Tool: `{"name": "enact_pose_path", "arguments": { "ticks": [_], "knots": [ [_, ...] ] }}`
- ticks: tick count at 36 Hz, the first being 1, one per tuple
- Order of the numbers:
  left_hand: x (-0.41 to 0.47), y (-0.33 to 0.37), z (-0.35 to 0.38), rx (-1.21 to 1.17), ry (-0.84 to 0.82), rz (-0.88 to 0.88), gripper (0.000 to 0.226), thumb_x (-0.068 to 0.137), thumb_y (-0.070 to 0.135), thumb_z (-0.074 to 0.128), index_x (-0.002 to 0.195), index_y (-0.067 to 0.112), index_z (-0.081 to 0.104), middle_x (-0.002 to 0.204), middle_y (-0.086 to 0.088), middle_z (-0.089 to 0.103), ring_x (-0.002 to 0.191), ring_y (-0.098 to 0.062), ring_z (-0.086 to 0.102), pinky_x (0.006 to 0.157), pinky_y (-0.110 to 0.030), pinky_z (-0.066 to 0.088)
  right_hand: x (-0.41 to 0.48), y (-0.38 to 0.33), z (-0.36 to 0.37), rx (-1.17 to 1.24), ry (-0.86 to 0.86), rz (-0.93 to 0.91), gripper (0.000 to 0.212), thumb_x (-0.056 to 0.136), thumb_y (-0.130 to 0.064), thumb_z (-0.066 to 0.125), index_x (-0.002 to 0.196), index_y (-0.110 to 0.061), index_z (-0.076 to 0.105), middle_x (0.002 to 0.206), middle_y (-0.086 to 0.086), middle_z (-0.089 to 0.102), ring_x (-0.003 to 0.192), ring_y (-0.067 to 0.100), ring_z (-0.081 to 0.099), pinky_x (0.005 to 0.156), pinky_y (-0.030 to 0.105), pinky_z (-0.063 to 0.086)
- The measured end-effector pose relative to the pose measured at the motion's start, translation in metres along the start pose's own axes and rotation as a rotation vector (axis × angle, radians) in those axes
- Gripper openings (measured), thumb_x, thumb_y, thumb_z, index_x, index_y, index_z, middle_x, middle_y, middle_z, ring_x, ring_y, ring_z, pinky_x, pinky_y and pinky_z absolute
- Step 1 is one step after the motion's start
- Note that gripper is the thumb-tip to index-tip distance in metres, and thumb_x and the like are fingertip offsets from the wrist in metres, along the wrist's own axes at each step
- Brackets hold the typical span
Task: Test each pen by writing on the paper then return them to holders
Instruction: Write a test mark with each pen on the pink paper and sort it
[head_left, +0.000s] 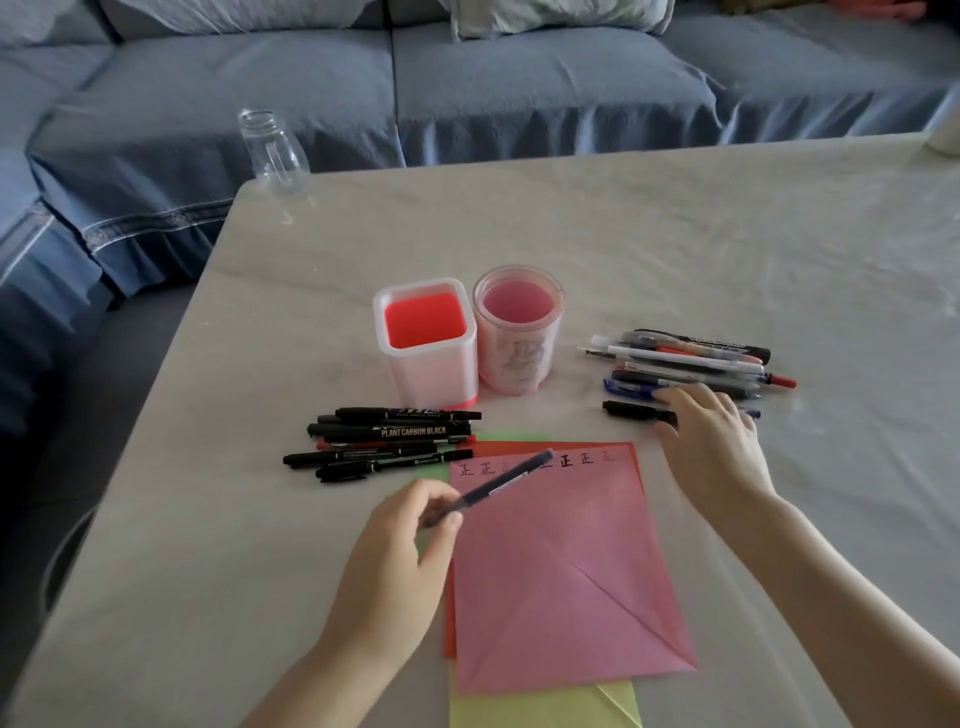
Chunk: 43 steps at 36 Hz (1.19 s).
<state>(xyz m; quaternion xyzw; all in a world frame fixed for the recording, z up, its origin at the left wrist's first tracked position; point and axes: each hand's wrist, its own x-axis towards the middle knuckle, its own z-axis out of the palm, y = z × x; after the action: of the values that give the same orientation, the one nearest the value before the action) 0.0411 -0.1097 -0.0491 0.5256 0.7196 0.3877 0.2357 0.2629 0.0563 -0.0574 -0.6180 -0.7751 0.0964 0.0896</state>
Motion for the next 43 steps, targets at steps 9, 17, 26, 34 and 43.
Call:
{"name": "enact_pose_path", "arguments": {
  "ticks": [9,17,26,34,43],
  "knots": [
    [0.038,-0.028,-0.031,0.297,0.318,0.240,0.011,0.078,0.011,0.059,0.087,0.010,0.065,0.078,0.020,0.051,0.077,-0.012,0.049,0.070,-0.029,0.041,-0.021,-0.013,0.000,0.240,0.035,-0.057,0.019,0.090,-0.008,0.054,0.105,-0.010,0.066,0.106,0.007,0.059,0.098,0.032,0.053,0.085,0.035,0.037],
    [0.067,-0.070,-0.036,0.490,0.238,0.319,0.012,0.074,0.014,0.059,0.083,0.018,0.064,0.080,0.005,0.065,0.085,-0.015,0.050,0.078,-0.029,0.032,-0.042,-0.026,-0.006,0.331,0.017,-0.196,0.018,0.088,-0.011,0.059,0.102,-0.016,0.067,0.097,-0.007,0.054,0.086,0.024,0.057,0.075,0.029,0.041],
    [0.046,-0.050,-0.027,0.312,0.255,0.332,0.024,0.083,0.024,0.048,0.104,0.017,0.058,0.107,-0.003,0.062,0.103,-0.017,0.051,0.092,-0.031,0.036,-0.055,-0.049,-0.013,0.402,0.060,-0.367,0.020,0.083,-0.010,0.065,0.101,-0.019,0.068,0.093,-0.009,0.056,0.079,0.021,0.060,0.073,0.034,0.049],
    [0.015,0.014,-0.010,0.202,-0.051,0.519,0.035,0.089,0.016,0.040,0.123,0.015,0.047,0.114,-0.002,0.063,0.107,-0.010,0.052,0.093,-0.016,0.036,-0.069,-0.074,-0.028,0.319,0.153,-0.579,0.028,0.086,-0.030,0.046,0.100,-0.022,0.069,0.089,-0.006,0.060,0.083,0.011,0.046,0.078,0.019,0.038],
    [0.008,0.030,0.009,0.213,-0.149,0.436,0.026,0.091,0.024,0.033,0.112,0.021,0.049,0.083,0.015,0.052,0.071,-0.003,0.045,0.061,-0.014,0.036,-0.073,-0.073,-0.030,0.353,0.407,-0.636,0.016,0.082,-0.023,0.060,0.096,-0.019,0.068,0.096,-0.005,0.057,0.098,0.016,0.046,0.091,0.021,0.036]
  ]
}}
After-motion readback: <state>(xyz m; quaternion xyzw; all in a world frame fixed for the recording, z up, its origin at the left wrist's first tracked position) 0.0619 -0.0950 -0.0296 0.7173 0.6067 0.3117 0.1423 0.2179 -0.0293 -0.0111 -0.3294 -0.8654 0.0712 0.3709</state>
